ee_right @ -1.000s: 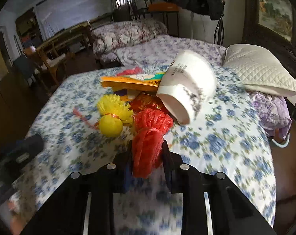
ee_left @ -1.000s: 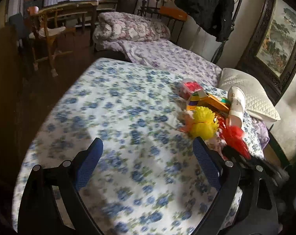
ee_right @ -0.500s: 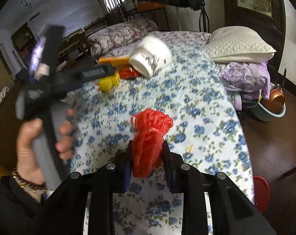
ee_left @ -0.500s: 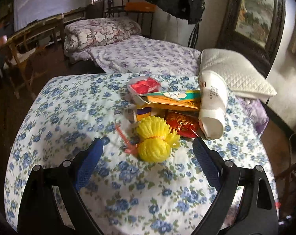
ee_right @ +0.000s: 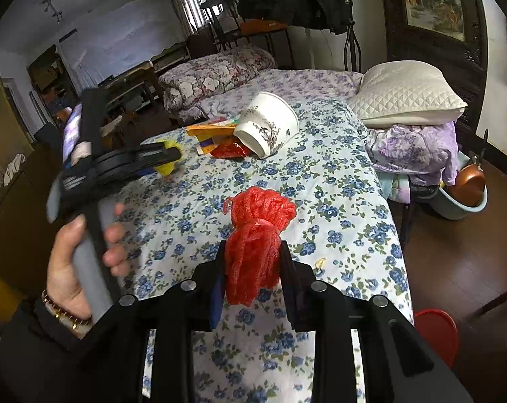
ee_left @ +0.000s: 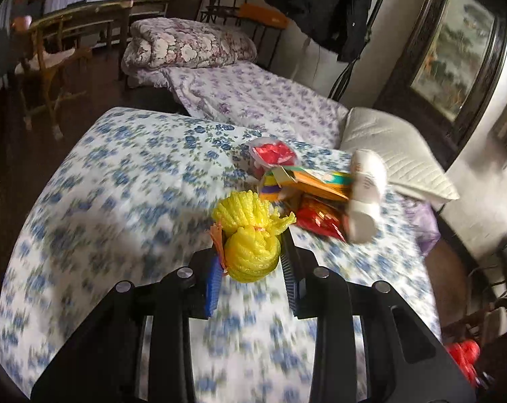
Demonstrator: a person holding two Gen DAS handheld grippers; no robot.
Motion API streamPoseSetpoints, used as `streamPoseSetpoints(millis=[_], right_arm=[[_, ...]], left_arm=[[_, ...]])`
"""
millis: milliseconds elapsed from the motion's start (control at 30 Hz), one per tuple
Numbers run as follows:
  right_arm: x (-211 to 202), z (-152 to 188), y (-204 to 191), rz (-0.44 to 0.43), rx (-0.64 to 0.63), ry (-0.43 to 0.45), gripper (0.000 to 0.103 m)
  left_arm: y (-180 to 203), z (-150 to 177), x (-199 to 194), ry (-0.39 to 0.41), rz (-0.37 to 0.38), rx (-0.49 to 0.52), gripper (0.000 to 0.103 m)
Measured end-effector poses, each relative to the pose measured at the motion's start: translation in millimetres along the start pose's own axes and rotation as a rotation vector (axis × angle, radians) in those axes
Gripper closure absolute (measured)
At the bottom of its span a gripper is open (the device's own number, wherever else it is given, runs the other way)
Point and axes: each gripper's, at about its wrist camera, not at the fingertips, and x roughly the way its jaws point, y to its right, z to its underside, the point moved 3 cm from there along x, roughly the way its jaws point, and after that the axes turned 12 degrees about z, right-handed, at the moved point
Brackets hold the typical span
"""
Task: Collect trash
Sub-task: 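Carry the red and yellow mesh nets over the red wastebasket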
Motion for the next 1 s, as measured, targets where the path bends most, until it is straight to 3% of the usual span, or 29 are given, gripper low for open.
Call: streamPoseSetpoints(millis=[167,467,767,1000], right_arm=[[-18,8,5,-0.018,0.022,0.015,0.074],[-54,22,27,-0.034,0.073,0.050,0.074],[-80,31,58,-0.025,0.107,0.090,0.074],[-87,43,116,0.042,0.141,0.086,0.074]], left_arm=[[16,40,-49,0.003,0.024,0.002,0.071],[47,93,-94,-0.033,0.041,0.036,0.071],[82,118,-105,-0.082,0.067,0.053,0.071],[151,146,-98,-0.157,0.128,0.158,0.071]])
